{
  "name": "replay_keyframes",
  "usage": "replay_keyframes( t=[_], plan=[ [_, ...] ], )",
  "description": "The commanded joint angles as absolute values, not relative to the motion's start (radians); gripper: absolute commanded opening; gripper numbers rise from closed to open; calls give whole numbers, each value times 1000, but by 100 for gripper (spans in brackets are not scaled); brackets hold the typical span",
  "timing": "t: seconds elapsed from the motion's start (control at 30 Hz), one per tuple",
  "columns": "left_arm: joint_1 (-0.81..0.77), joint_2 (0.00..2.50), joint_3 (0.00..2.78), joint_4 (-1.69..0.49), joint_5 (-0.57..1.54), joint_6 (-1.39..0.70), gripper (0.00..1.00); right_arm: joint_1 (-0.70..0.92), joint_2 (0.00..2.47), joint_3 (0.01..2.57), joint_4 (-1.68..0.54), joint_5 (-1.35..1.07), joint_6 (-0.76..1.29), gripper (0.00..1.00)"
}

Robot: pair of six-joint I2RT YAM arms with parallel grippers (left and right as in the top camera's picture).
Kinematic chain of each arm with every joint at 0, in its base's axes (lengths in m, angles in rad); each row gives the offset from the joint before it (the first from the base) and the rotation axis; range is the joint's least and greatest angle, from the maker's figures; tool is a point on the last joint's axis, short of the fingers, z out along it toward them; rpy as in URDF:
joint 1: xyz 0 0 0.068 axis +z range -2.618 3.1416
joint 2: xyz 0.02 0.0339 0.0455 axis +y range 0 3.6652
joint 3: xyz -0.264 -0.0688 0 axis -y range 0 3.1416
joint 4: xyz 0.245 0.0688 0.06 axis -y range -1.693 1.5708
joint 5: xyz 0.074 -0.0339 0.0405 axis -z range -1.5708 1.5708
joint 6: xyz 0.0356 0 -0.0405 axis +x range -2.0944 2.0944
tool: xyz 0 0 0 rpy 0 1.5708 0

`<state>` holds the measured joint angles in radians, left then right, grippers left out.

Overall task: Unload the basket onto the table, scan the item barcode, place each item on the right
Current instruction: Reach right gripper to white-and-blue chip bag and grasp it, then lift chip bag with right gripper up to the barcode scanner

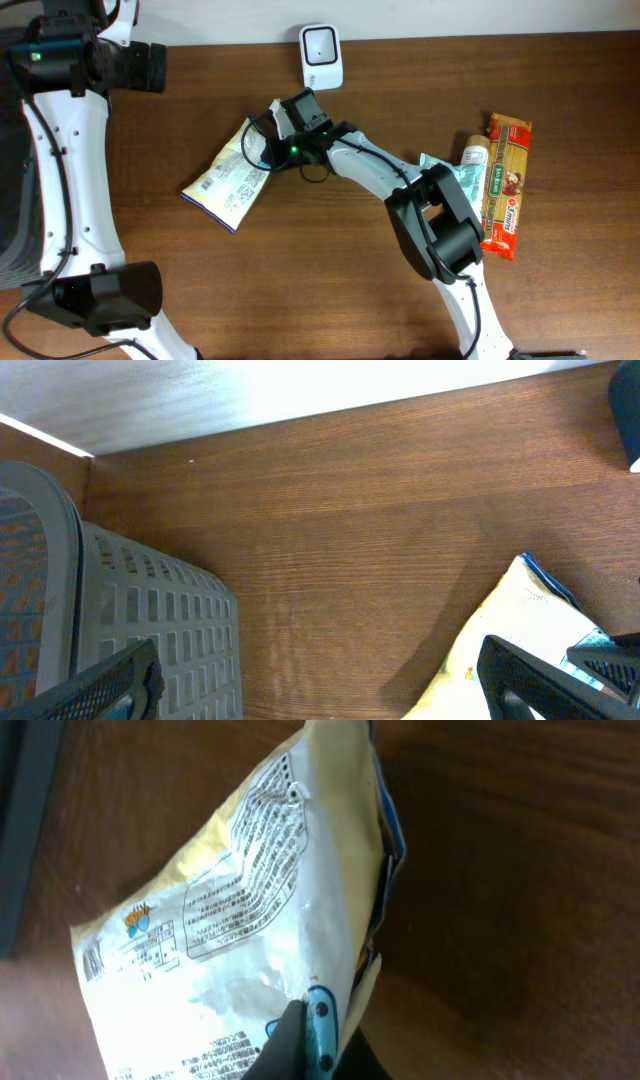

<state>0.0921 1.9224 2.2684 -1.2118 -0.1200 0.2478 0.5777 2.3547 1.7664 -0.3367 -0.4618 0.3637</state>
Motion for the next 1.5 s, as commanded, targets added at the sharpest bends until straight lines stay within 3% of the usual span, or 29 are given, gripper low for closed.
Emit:
replay_keyframes(
  t=[0.0,0.13,0.17,0.2,0.23,0.33,0.43,0.63,0.93,0.97,1.03,1.17,1.27,1.47],
  plan=[
    [95,1918,2275,-1210,-117,263,99,532,2316,1773,-445,-487,345,4],
    [95,1918,2275,-1210,-117,263,99,456,2188,1773,-990,-445,345,4],
    [95,1918,2275,-1210,-117,263,99,466,2190,1773,-1104,-442,340,18],
    [95,1918,2275,-1210,-117,263,99,490,2191,1773,-1203,-441,229,43],
    [95,1918,2275,-1210,-117,263,99,498,2188,1776,-1256,-394,93,57],
    [95,1918,2275,-1210,-117,263,99,421,2188,1932,-1302,-271,-74,66],
    [95,1918,2275,-1210,-117,263,99,368,2189,2042,-1190,-256,-350,93],
    [95,1918,2275,-1210,-117,263,99,412,2368,2042,-1076,-430,-445,91],
    [95,1918,2275,-1210,-117,263,99,497,2444,1930,-1119,-606,-411,72],
    [95,1918,2275,-1210,-117,263,99,513,2444,1903,-1094,-605,-403,62],
    [95,1918,2275,-1210,-117,263,99,518,2444,1897,-1091,-603,-365,4],
    [95,1918,2275,-1210,-117,263,99,470,2439,1942,-1112,-696,-313,4],
    [95,1918,2275,-1210,-117,263,99,355,2378,2014,-1073,-726,-89,4],
    [95,1918,2275,-1210,-117,263,99,185,1955,2014,-1039,-806,43,4]
  ],
)
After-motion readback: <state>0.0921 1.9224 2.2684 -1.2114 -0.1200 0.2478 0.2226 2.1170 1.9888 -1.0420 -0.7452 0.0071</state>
